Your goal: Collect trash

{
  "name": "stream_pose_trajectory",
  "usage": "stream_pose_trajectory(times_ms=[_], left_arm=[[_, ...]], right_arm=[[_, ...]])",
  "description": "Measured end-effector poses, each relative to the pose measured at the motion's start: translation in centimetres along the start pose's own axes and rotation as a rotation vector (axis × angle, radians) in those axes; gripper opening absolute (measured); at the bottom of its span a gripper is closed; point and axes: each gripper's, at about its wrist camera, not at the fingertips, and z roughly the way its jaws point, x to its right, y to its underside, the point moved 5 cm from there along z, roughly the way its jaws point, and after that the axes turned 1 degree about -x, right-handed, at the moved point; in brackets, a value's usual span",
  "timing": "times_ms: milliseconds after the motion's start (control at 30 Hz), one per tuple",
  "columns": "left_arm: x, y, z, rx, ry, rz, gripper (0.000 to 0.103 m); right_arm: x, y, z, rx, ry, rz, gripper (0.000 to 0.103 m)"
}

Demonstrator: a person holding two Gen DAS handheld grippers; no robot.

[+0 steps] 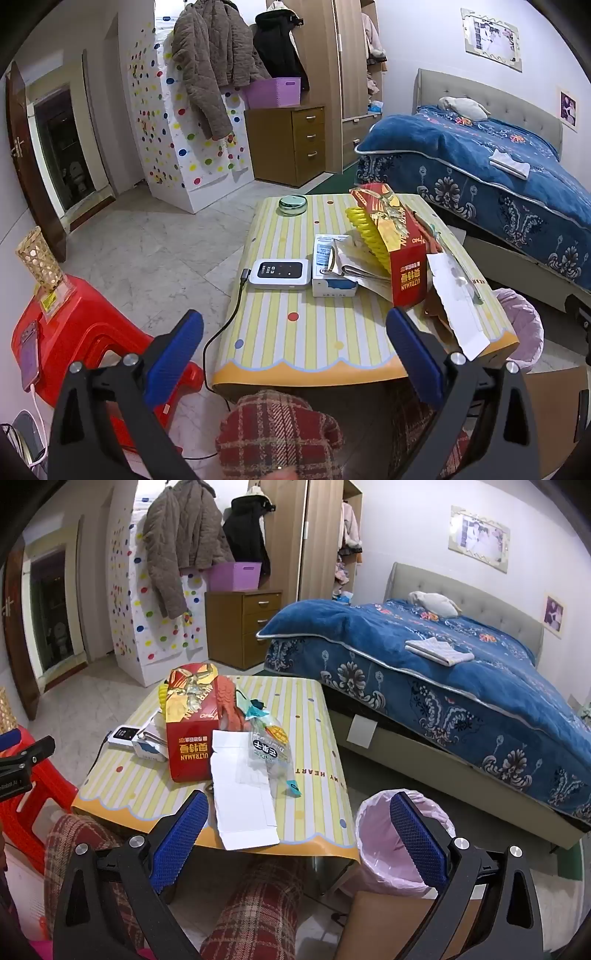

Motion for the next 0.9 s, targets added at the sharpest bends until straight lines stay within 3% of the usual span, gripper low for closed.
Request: stream_pose_trajectory(times_ms=[900], left_arm=[[0.01, -0.05, -0.01, 0.004, -0.004, 0.001, 0.096]], right_arm=[[-0.21, 0.16, -0.13, 0.003, -0.001, 0.000, 0.098]])
